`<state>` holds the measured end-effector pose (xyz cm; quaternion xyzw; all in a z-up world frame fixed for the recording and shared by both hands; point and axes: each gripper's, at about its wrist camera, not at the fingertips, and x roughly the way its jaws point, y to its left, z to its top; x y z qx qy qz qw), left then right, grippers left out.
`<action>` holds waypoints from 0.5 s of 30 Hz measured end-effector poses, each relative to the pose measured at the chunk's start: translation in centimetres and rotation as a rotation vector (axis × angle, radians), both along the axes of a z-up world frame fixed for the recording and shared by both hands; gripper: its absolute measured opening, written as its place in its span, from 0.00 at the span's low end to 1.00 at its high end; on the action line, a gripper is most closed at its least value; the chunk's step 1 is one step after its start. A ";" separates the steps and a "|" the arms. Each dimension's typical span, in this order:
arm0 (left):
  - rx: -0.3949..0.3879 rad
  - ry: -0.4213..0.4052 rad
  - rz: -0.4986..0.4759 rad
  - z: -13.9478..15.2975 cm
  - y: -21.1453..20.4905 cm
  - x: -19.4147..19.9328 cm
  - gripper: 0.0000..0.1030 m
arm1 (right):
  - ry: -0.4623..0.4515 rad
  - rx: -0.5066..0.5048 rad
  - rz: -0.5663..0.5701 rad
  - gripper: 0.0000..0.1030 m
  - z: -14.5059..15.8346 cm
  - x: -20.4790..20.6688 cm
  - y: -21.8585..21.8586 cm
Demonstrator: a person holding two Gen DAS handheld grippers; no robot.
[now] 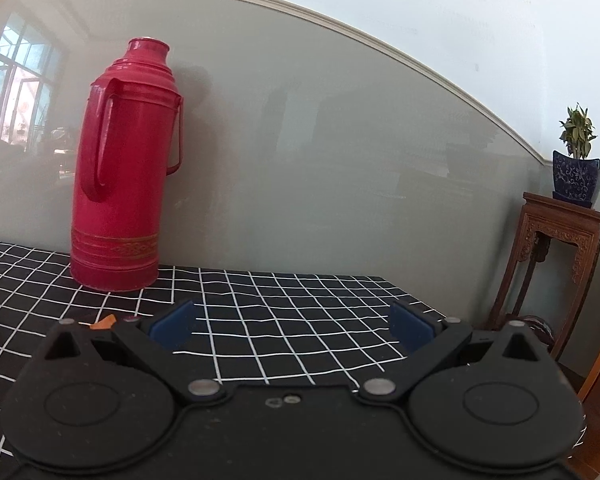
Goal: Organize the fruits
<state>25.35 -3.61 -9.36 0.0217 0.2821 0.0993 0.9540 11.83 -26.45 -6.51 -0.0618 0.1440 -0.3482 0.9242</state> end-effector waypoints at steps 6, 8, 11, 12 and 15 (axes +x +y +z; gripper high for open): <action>-0.057 0.021 0.011 0.1 2.0 -0.4 0.75 | 0.019 0.003 0.059 0.94 -0.3 1.5 2.0; -0.056 -0.012 -0.001 0.8 2.3 -1.1 0.79 | 0.023 0.007 0.080 0.94 -0.4 1.9 2.6; -0.055 -0.036 -0.009 1.8 2.9 -2.0 0.82 | 0.033 0.022 0.115 0.94 -0.6 2.7 3.4; -0.062 -0.046 -0.004 2.2 3.3 -2.5 0.85 | 0.036 0.029 0.127 0.94 -0.6 3.0 3.7; -0.067 -0.077 0.020 2.9 4.9 -3.9 0.93 | 0.057 0.058 0.174 0.94 -0.8 4.0 4.4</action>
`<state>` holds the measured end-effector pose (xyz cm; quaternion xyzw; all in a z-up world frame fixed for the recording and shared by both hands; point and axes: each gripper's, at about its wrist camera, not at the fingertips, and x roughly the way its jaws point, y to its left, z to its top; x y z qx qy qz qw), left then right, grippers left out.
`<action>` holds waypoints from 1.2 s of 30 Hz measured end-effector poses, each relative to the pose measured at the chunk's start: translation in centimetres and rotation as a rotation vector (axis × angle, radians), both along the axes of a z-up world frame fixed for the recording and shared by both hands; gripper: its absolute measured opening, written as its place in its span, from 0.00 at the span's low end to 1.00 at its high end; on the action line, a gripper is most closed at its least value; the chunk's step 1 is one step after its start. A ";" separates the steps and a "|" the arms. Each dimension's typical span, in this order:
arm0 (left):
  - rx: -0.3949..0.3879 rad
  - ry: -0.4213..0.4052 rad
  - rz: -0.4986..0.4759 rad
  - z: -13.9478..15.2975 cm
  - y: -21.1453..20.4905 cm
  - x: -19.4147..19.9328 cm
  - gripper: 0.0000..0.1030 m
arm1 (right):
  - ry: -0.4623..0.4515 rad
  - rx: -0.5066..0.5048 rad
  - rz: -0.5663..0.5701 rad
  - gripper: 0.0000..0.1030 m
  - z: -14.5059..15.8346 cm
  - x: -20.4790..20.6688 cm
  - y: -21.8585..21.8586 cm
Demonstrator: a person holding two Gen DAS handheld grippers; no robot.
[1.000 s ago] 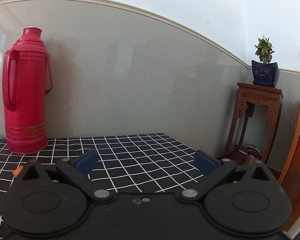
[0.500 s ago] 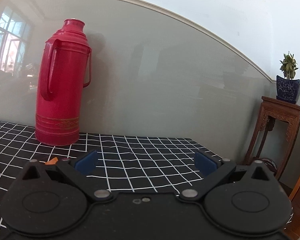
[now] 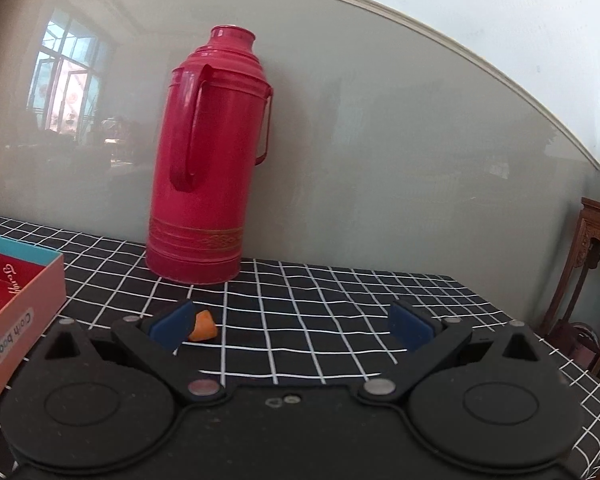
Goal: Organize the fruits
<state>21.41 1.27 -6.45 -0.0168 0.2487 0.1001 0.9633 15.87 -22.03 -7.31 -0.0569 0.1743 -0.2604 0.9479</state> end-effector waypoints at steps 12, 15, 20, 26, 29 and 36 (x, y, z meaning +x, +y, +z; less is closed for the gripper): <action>0.049 -0.050 0.167 -1.0 6.4 -3.0 0.99 | 0.142 0.106 0.111 0.81 -2.4 6.0 0.6; 0.026 -0.042 0.210 -1.3 7.8 -2.7 1.00 | 0.194 0.160 0.126 0.71 -3.3 7.8 -0.1; 0.001 -0.053 0.253 -1.6 9.4 -3.1 1.00 | 0.244 0.185 0.109 0.71 -4.2 9.9 -0.9; -0.007 -0.044 0.280 -1.9 10.5 -3.1 1.00 | 0.282 0.200 0.113 0.56 -5.1 12.0 -1.6; -0.009 -0.039 0.292 -2.1 11.0 -3.1 1.00 | 0.275 0.262 0.110 0.39 -5.3 12.5 -2.6; -0.036 -0.021 0.302 -2.3 11.6 -3.0 1.00 | 0.266 0.279 0.148 0.18 -5.2 12.1 -1.7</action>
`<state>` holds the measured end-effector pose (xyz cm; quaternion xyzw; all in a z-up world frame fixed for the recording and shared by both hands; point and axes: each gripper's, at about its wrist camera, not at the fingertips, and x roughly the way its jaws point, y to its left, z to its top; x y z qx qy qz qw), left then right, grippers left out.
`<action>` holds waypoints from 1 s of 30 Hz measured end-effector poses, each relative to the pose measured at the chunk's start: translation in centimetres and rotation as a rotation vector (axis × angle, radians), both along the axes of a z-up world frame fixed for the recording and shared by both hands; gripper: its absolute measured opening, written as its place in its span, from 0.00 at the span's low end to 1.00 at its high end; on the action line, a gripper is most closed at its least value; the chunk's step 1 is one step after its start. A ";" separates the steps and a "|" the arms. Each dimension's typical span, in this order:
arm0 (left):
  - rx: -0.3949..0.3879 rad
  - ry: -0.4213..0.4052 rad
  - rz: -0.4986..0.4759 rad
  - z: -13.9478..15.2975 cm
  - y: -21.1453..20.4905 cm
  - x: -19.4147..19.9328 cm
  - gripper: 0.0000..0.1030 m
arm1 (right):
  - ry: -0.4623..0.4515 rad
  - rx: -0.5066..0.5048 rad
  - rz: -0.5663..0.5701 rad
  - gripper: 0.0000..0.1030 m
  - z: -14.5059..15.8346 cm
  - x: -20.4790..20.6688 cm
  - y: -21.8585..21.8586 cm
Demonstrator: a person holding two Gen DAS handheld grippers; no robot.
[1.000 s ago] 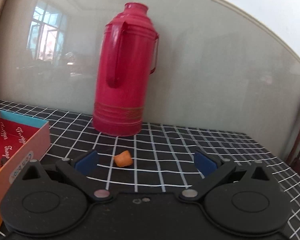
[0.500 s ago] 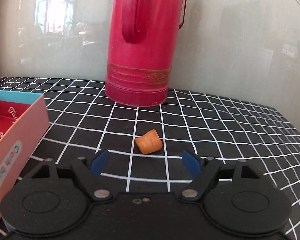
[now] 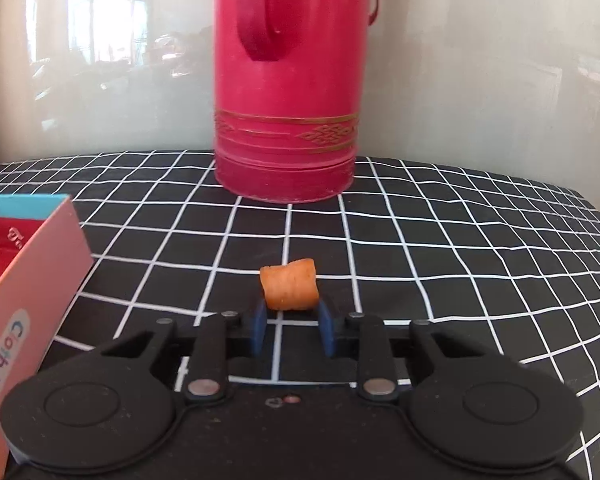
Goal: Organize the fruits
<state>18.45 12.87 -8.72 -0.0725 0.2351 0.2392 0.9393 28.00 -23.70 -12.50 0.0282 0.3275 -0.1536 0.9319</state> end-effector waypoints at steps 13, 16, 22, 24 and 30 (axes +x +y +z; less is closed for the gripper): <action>0.016 -0.002 0.022 0.0 0.5 -0.8 1.00 | -0.138 -0.035 0.194 0.14 2.9 -3.3 5.1; 0.014 -0.013 0.020 0.2 0.7 -1.0 1.00 | -0.135 0.020 0.164 0.26 3.2 -3.9 3.2; -0.019 -0.019 -0.007 0.4 0.3 -0.7 1.00 | -0.127 0.080 0.141 0.52 2.6 -3.7 0.9; -0.021 -0.016 -0.019 0.3 0.0 -0.6 1.00 | -0.114 0.069 0.131 0.52 2.3 -3.3 0.9; -0.018 -0.010 -0.026 0.3 -0.2 -0.5 1.00 | -0.079 0.093 0.085 0.50 1.0 -1.0 0.8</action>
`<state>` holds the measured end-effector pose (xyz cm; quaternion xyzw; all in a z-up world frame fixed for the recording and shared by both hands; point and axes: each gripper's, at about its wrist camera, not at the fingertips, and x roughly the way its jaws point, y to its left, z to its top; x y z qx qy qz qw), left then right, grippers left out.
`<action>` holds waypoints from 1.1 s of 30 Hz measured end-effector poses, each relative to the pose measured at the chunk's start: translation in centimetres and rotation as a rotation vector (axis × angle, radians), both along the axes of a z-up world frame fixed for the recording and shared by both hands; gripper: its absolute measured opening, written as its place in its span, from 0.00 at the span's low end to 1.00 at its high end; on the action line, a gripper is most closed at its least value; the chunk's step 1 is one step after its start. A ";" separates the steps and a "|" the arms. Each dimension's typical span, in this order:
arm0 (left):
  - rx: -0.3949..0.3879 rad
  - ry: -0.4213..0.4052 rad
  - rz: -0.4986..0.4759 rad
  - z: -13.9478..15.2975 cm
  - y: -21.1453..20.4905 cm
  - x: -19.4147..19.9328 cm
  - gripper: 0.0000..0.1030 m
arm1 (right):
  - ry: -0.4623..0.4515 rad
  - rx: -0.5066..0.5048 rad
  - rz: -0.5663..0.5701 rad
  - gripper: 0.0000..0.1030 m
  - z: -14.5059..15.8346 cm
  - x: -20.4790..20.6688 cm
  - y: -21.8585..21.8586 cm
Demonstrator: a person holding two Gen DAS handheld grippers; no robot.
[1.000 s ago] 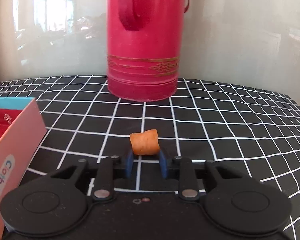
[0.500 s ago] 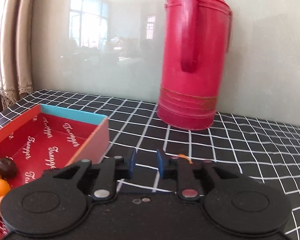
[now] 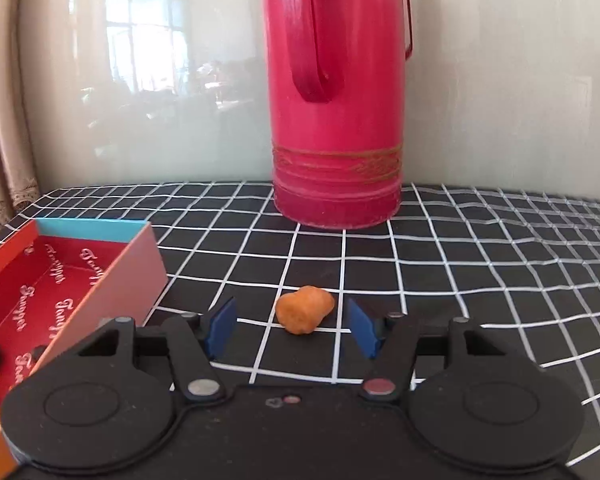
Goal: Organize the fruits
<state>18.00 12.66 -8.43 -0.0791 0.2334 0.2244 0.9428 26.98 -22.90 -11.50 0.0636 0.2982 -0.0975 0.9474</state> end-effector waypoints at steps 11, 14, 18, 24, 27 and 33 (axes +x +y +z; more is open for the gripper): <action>0.004 0.017 0.010 -0.2 0.4 0.2 1.00 | 0.020 0.033 -0.026 0.21 -1.1 1.1 0.0; 0.007 0.015 0.010 -0.2 0.3 0.0 1.00 | -0.002 0.023 -0.005 0.00 -0.5 0.6 0.3; 0.003 0.017 0.014 -0.1 0.4 0.1 1.00 | -0.068 -0.006 0.053 0.00 1.4 -0.9 2.1; 0.016 0.023 0.018 -0.2 0.3 -0.2 1.00 | -0.047 0.048 -0.002 0.44 1.1 -0.6 0.8; 0.003 0.025 0.014 -0.2 0.3 0.0 1.00 | -0.036 0.087 -0.026 0.53 1.3 0.4 -0.7; -0.003 0.049 -0.027 -0.6 -0.8 0.9 1.00 | -0.006 0.044 -0.039 0.61 0.7 4.3 -1.4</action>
